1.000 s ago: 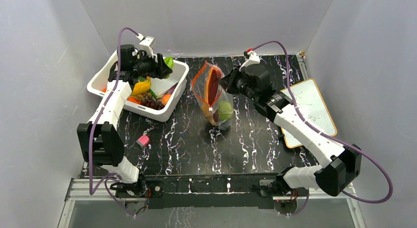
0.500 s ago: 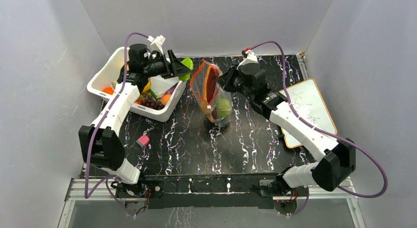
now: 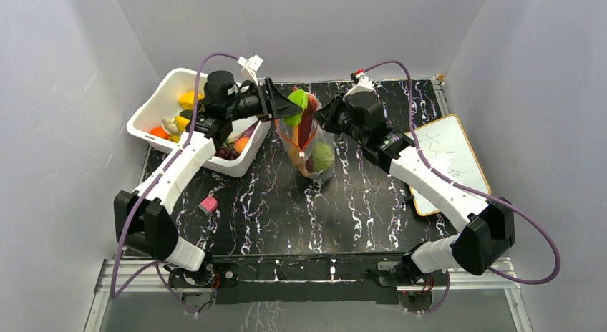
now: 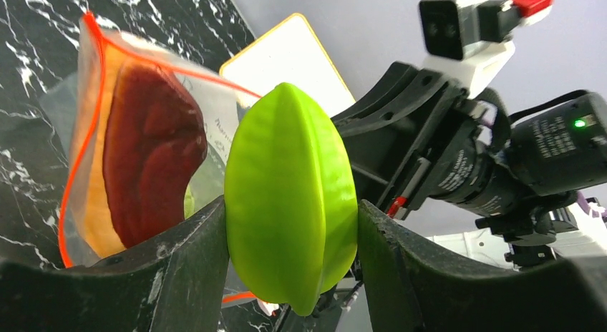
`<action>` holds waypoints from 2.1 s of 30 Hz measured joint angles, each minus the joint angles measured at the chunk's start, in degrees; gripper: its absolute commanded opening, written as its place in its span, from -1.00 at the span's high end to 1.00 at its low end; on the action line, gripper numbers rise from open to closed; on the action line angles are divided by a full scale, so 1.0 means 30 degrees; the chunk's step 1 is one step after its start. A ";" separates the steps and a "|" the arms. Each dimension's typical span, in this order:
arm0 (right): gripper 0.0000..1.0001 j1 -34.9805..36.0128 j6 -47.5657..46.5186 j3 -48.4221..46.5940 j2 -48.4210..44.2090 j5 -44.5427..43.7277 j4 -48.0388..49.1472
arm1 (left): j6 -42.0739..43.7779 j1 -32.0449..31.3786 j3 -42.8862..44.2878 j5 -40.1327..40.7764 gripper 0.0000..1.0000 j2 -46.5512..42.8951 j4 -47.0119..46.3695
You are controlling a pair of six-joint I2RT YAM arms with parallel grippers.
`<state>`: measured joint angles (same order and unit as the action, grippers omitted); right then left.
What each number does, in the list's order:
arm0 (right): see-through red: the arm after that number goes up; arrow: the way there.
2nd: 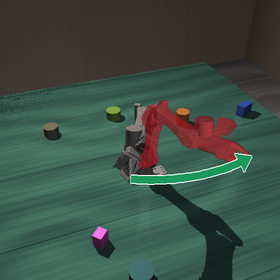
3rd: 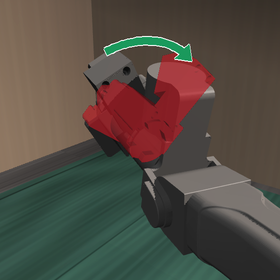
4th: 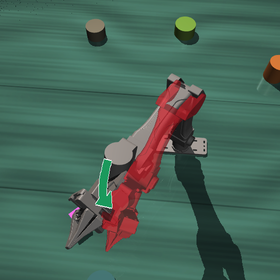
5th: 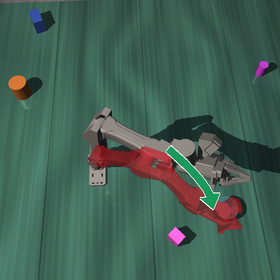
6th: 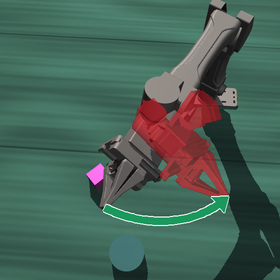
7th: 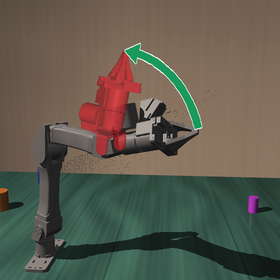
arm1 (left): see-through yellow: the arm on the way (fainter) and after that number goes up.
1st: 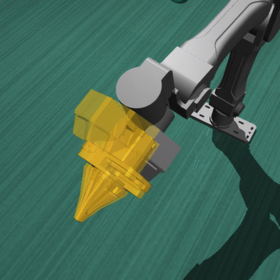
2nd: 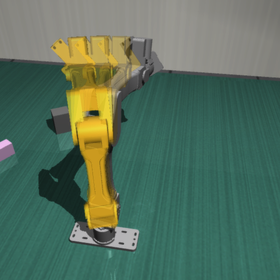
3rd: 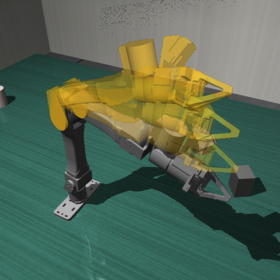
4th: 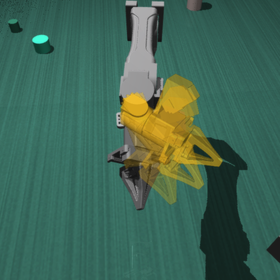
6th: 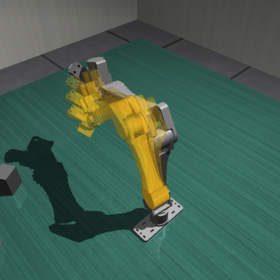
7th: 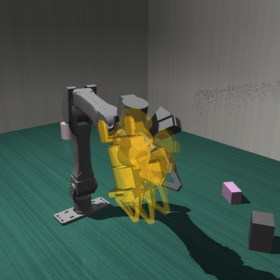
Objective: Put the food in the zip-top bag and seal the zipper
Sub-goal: Place the fake fruit in the zipper food storage bag, then adjust the zipper food storage bag at the center of the board.
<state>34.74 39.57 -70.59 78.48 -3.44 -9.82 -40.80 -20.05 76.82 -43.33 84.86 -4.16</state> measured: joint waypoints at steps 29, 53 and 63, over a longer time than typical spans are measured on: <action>1.00 0.0000 0.0342 0.0007 0.0000 0.0131 0.0357 | 0.2506 -0.1005 -0.0313 0.3781 -0.47 0.0576 0.3228; 1.00 0.0000 0.0459 0.0809 -0.0211 0.0240 0.0845 | 0.7461 -0.1005 0.0029 0.8845 0.70 0.0291 0.8233; 1.00 -0.0007 0.0211 0.1588 -0.0226 0.0313 0.1399 | 0.5544 -0.1005 -0.0138 0.5340 1.00 0.0867 0.6018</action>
<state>34.72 40.21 -65.82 77.80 -2.50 -5.63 -24.16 -23.07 76.40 -27.31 87.46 13.89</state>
